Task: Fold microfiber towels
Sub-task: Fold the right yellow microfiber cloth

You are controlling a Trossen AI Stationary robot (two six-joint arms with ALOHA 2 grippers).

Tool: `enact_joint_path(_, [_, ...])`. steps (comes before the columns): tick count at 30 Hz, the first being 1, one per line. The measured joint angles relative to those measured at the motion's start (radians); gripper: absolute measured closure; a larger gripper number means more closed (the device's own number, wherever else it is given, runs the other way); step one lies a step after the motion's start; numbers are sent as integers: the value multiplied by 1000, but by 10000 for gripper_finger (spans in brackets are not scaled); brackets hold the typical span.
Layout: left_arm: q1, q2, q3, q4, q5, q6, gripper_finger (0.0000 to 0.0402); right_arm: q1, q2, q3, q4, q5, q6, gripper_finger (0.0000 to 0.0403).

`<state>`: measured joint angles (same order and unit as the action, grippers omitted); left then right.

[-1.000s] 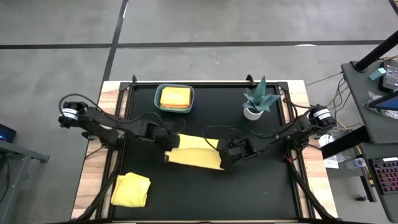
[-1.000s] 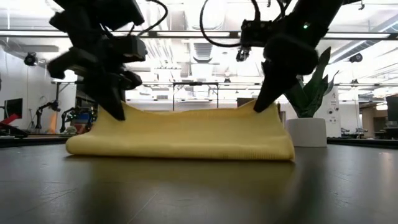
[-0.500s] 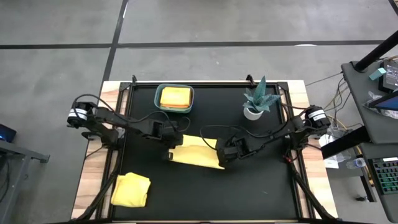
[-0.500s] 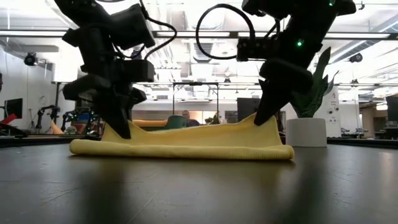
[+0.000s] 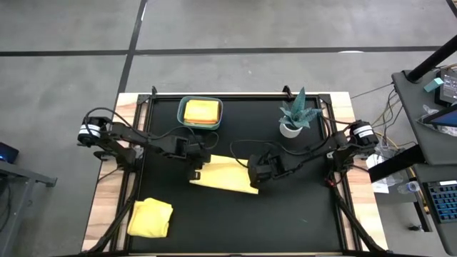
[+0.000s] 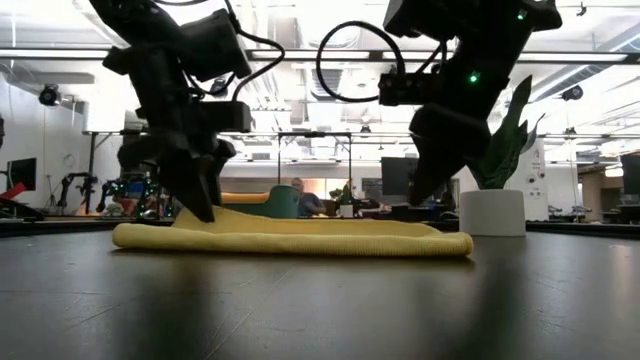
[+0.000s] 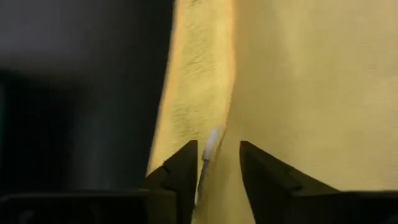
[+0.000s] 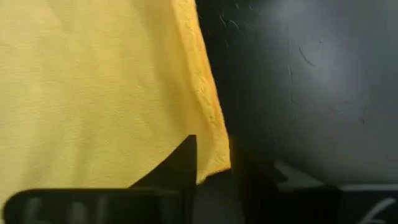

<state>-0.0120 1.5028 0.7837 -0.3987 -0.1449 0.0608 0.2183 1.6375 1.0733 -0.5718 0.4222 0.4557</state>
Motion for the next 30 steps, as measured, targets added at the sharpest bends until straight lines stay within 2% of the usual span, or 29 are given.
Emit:
enact_joint_path(3, [0, 0, 0, -11, -85, -1, 275, -10, -3, 0, -17, 0, -1, 297])
enact_joint_path(6, [0, 0, 0, -10, -124, 3, 261, -14, -5, 0, -28, 1, -2, 282])
enact_joint_path(15, [1, -5, 0, -38, -152, 3, 255, -14, -6, 0, -25, -1, -3, 268])
enact_joint_path(19, [-8, -17, 1, -57, -141, 6, 255, -14, -3, 0, 10, -33, -41, 294])
enact_joint_path(23, [-25, -37, 1, -54, -72, 9, 265, -14, 4, -28, 164, -51, -102, 347])
enact_joint_path(26, [-44, -41, -8, -38, -39, 30, 286, -15, 8, -67, 301, -57, -158, 385])
enact_joint_path(30, [-51, -37, -58, 80, -33, 31, 328, -31, 14, -111, 429, -55, -176, 391])
